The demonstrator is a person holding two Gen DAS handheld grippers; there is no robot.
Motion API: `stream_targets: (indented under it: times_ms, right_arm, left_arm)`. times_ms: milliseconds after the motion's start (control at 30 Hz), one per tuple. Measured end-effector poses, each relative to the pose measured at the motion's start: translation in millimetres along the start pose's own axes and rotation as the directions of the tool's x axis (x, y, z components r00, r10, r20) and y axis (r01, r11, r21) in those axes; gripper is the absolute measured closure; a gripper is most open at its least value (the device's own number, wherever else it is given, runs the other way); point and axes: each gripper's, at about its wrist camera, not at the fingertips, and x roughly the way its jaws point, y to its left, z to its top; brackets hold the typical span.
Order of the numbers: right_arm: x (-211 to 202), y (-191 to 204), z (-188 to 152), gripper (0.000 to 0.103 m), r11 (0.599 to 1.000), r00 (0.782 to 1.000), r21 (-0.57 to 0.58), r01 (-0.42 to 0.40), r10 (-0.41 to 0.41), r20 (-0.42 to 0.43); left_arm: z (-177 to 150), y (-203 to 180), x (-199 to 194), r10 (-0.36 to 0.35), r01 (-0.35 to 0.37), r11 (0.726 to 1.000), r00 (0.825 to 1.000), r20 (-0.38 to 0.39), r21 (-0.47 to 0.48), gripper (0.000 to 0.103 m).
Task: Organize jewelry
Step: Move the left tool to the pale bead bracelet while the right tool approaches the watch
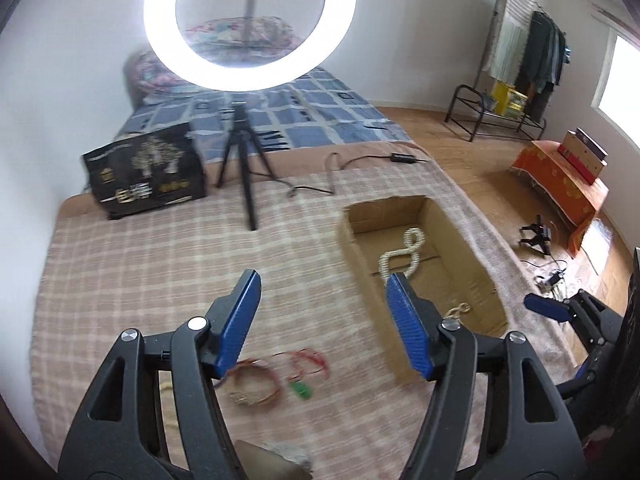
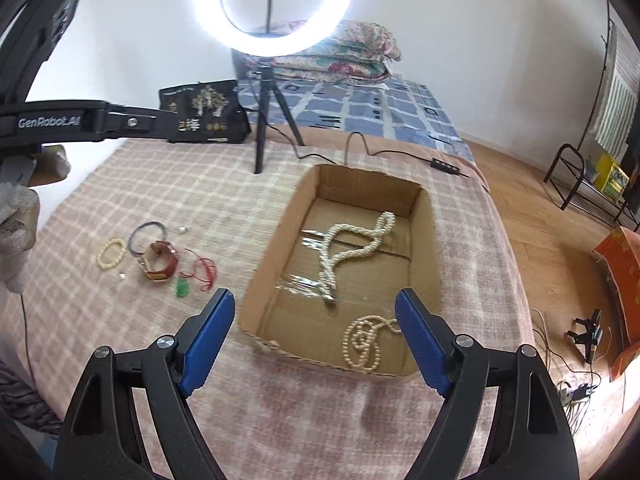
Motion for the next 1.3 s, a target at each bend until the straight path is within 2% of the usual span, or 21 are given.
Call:
stream_targets:
  times_ms: [133,300,467,700,800,933,1100,1200,1233,1267,1300]
  right_arm:
    - [1,24,5,0.021,0.998,0.999,-0.034,-0.048,0.048,-0.002]
    - [6,60,8,0.021,0.992,0.998,-0.110,-0.066,0.068,0.007]
    - [9,88,6,0.021,0.980,0.996,-0.183,-0.075,0.082,0.031]
    - [24,106,10,0.021,0.976,0.994,-0.188,-0.108,0.109,-0.003]
    - [32,108,14,0.021,0.976,0.992,-0.178,-0.129,0.126,-0.030]
    - [44,114,19,0.021,0.974,0.990,-0.179,-0.135,0.128,-0.053]
    - [63,120,26,0.023,0.971,0.983,-0.164,-0.172,0.159,-0.089]
    - [73,126,31,0.028,0.967,0.979,-0.167,-0.192,0.176,-0.105]
    - [77,128,32,0.028,0.966,0.977,-0.166,-0.200,0.183,-0.111]
    - [80,129,34,0.030,0.965,0.975,-0.162,-0.206,0.188,-0.117]
    - [85,131,35,0.032,0.964,0.972,-0.156,-0.216,0.197,-0.127]
  left_arm:
    - [-18,44,-20,0.060,-0.061,0.997,0.998,-0.019,-0.046,0.027]
    - [-42,87,-34,0.109,-0.115,0.989,0.992,-0.071,-0.088,0.026]
    - [-70,119,-42,0.168,-0.181,0.978,0.978,-0.125,-0.103,0.026]
    - [-101,157,-51,0.182,-0.198,0.969,0.977,-0.114,-0.149,0.026]
    - [-113,165,-46,0.180,-0.201,0.967,0.974,-0.136,-0.158,0.027]
    - [-127,176,-30,0.142,-0.180,0.959,0.973,-0.181,-0.220,0.027]
    - [-137,181,-5,0.196,-0.257,0.943,0.943,-0.270,-0.211,0.027]
    - [-140,187,1,0.199,-0.269,0.936,0.936,-0.289,-0.226,0.027]
    - [-141,190,3,0.188,-0.263,0.934,0.937,-0.294,-0.240,0.031]
    - [-141,193,5,0.169,-0.248,0.935,0.940,-0.296,-0.254,0.046]
    - [-142,195,7,0.150,-0.234,0.935,0.942,-0.300,-0.268,0.054]
